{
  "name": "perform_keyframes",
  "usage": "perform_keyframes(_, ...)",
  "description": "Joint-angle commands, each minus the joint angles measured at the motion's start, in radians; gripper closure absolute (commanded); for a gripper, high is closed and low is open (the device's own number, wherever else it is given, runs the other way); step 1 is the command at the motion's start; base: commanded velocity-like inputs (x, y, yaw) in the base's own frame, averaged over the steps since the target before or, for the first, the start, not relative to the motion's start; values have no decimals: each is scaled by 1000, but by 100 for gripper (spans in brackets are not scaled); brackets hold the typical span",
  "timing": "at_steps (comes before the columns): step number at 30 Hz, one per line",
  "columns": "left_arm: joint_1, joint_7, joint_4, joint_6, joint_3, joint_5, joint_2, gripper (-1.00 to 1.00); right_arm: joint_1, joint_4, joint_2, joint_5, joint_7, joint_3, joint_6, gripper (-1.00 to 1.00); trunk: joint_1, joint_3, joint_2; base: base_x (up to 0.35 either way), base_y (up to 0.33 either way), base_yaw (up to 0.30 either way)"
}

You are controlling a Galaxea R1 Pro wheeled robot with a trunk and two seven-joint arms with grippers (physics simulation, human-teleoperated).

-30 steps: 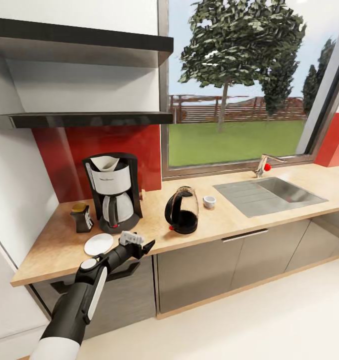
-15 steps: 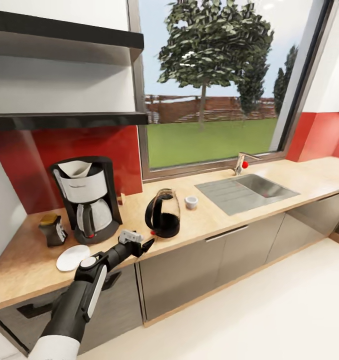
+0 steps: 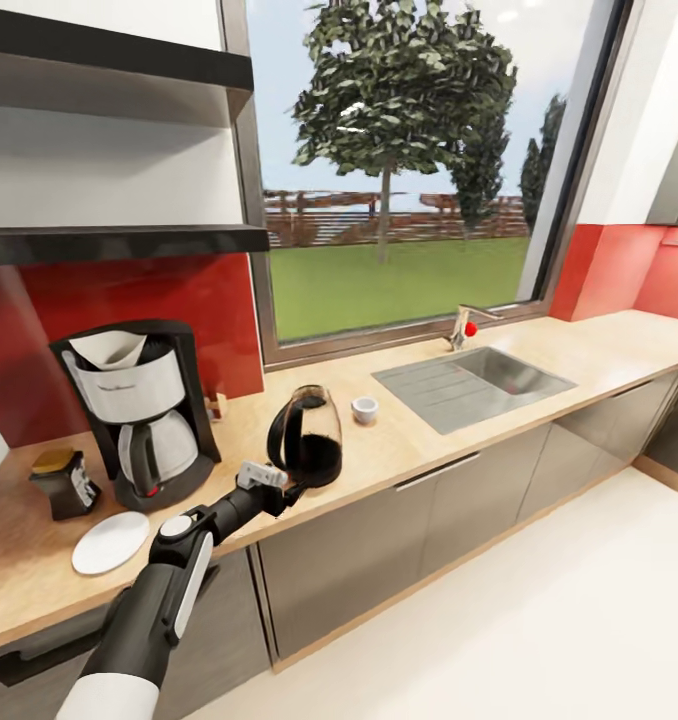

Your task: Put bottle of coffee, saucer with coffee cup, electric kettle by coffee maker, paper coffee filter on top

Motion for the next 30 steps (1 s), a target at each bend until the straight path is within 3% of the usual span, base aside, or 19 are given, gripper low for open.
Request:
perform_keyframes(1, -1, -9, -1, 4, 5, -10, -1, -100, -1, 1, 0, -10, 4, 7, -4, -100, 1, -2, -2, 262, 0, -5)
perform_keyframes(12, 3, -9, -5, 4, 8, -7, 2, -100, -1, 1, 0, -10, 4, 7, -4, -100, 1, -2, -2, 111, 0, -1)
perform_keyframes(21, 4, -10, -7, 3, 7, -6, 2, -100, -1, 1, 0, -10, 4, 7, -4, -100, 1, -2, -2, -208, 0, 0)
perform_keyframes(30, -3, -8, -9, 3, 11, -9, 4, -100, -1, 1, 0, -10, 4, 8, -4, -100, 1, -2, -2, -39, 0, 0)
